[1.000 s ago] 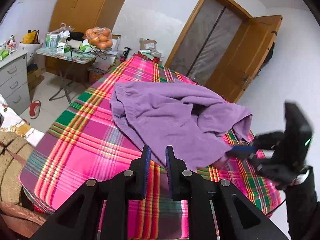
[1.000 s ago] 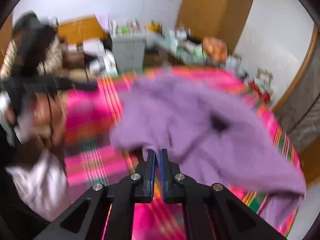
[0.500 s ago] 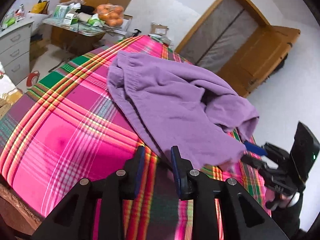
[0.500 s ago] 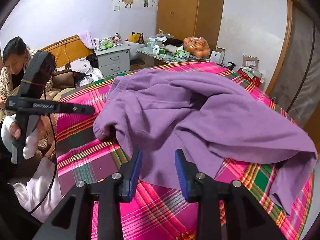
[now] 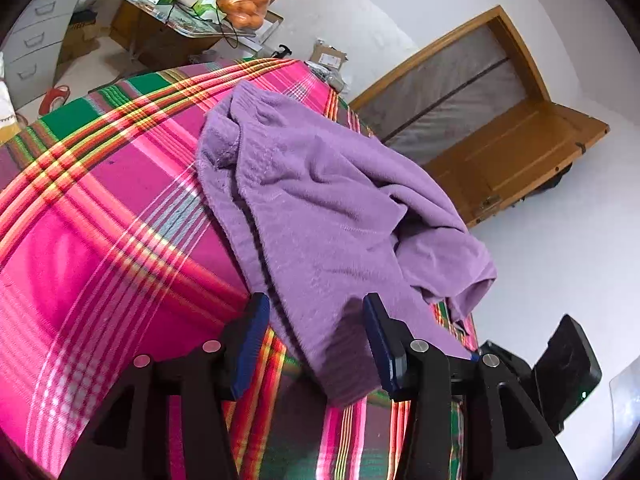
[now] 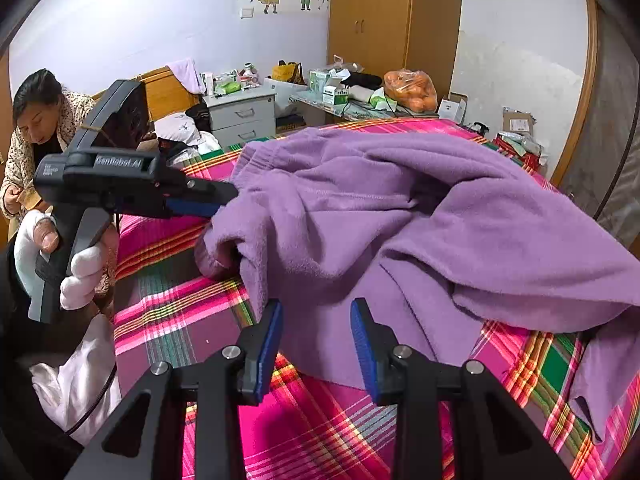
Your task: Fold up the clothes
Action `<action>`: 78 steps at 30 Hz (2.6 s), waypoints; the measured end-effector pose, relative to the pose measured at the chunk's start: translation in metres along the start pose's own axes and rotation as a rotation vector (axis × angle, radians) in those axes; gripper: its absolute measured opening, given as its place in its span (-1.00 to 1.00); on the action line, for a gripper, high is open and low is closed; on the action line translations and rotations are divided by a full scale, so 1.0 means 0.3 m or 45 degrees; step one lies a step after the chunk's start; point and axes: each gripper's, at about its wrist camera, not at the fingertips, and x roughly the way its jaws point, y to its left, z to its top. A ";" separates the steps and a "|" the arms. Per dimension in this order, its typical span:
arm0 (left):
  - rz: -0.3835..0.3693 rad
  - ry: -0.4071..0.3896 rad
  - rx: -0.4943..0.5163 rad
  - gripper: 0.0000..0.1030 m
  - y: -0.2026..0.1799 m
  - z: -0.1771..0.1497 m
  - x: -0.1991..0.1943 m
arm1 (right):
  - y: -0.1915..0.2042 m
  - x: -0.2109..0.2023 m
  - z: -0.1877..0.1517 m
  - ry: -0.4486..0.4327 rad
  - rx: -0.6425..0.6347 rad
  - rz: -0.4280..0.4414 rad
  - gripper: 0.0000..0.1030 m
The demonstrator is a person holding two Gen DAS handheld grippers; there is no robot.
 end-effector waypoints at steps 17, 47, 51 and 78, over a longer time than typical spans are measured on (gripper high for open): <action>0.205 -0.207 0.012 -1.00 0.069 0.108 -0.186 | -0.053 -0.112 0.079 -0.115 0.106 -0.121 -0.31; 0.088 -0.081 0.127 -0.91 0.175 0.104 -0.152 | -0.075 0.784 0.764 0.490 -0.383 0.250 -0.10; 0.100 -0.090 0.136 -0.91 0.175 0.113 -0.147 | -0.125 0.763 0.816 0.429 -0.324 0.188 -0.89; -0.097 -0.066 -0.329 -0.19 0.138 0.198 0.057 | -0.264 0.088 0.218 -0.228 0.431 -0.016 -0.13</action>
